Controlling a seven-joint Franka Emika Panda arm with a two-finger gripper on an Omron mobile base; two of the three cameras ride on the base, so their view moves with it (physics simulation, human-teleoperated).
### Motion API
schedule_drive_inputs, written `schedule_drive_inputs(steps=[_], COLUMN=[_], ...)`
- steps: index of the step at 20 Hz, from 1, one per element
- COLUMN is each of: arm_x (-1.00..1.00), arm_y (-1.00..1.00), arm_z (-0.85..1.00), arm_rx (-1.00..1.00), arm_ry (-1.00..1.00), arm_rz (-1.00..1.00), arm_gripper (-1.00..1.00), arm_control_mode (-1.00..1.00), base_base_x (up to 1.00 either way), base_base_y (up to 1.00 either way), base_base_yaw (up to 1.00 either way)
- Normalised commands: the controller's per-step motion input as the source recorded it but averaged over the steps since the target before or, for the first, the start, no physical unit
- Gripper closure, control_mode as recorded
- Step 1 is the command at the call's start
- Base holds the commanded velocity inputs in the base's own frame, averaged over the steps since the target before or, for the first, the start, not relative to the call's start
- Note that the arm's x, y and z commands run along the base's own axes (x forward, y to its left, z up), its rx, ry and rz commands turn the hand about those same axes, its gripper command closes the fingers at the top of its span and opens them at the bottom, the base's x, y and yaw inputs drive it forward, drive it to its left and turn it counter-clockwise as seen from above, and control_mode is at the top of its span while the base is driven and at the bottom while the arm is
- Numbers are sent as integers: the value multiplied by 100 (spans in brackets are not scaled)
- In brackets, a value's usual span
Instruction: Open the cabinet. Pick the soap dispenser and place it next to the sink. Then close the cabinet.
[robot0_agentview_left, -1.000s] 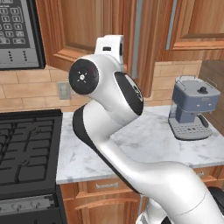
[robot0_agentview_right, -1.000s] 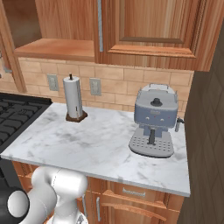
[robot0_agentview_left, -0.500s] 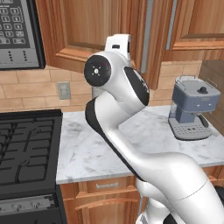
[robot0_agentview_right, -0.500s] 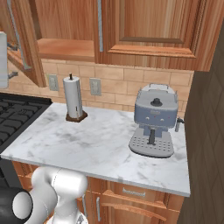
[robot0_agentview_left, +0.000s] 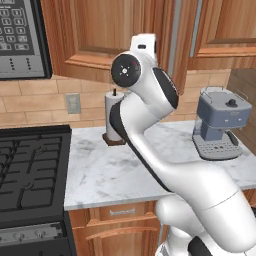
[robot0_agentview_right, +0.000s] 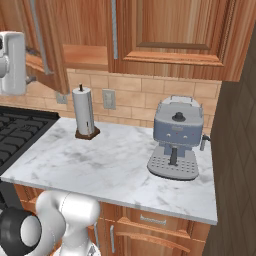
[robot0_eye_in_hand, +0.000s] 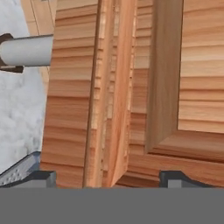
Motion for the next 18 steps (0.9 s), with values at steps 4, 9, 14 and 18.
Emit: schedule_drive_inputs(steps=[4,9,14,18], arm_x=[70,70,72,47], arm_y=[-32,-31,-26,-13], arm_z=[-1,-6,-16,-25], arm_rx=[6,6,3,0], arm_ry=[13,12,3,0], arm_rz=[2,7,14,15], arm_gripper=[-100,-100,-100,-100], arm_control_mode=[-100,-100,-100,-100], base_base_x=[0,0,0,0], base_base_y=[0,0,0,0], base_base_yaw=[0,0,0,0])
